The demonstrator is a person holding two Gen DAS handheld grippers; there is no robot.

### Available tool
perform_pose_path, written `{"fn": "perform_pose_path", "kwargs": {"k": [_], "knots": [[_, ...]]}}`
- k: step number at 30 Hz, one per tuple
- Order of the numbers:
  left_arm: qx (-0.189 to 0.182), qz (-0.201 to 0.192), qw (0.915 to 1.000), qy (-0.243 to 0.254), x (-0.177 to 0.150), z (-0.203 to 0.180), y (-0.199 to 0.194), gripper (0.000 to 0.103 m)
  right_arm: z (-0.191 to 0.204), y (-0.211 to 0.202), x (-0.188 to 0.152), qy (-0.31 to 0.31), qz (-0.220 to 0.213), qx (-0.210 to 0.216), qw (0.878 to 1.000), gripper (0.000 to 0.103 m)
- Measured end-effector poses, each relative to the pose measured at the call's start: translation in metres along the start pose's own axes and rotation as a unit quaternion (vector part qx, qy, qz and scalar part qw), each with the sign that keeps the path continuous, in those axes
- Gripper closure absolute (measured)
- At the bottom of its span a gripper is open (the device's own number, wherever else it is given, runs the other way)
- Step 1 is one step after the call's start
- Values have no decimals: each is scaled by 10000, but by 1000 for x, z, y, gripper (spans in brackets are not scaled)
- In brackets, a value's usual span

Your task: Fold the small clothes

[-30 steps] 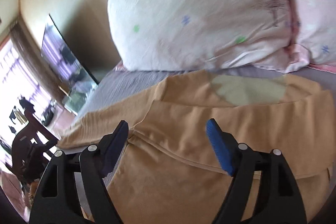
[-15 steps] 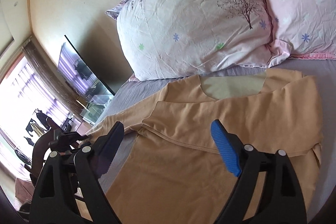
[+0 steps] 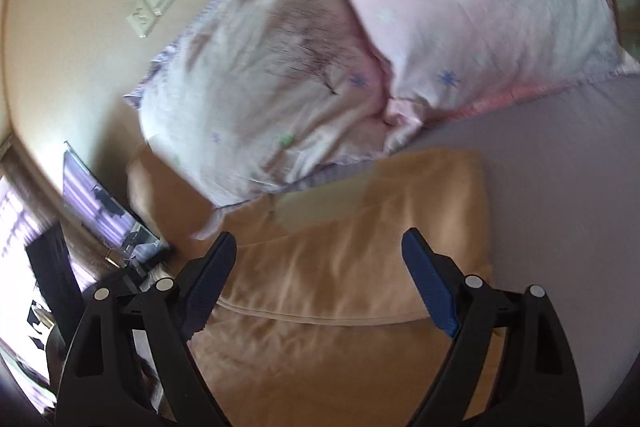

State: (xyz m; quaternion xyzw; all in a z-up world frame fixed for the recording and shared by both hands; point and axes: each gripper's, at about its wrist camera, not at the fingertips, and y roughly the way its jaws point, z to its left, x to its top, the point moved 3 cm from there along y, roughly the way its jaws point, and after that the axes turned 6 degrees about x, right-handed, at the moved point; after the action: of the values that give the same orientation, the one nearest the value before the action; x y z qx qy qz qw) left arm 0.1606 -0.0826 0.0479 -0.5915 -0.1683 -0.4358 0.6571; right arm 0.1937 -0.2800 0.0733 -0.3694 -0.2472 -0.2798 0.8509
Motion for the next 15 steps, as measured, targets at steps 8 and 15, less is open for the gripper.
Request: {"fn": "perform_pose_path", "kwargs": {"k": [8,15], "knots": [[80,109,9984,553,-75,-22,-36,63,-26,47,-17,97,961,-345,9947,53],[659,850,9925,-583,-118,62,-38,60,-35,86,-27,-163,1288,-1254,9836,76]]}}
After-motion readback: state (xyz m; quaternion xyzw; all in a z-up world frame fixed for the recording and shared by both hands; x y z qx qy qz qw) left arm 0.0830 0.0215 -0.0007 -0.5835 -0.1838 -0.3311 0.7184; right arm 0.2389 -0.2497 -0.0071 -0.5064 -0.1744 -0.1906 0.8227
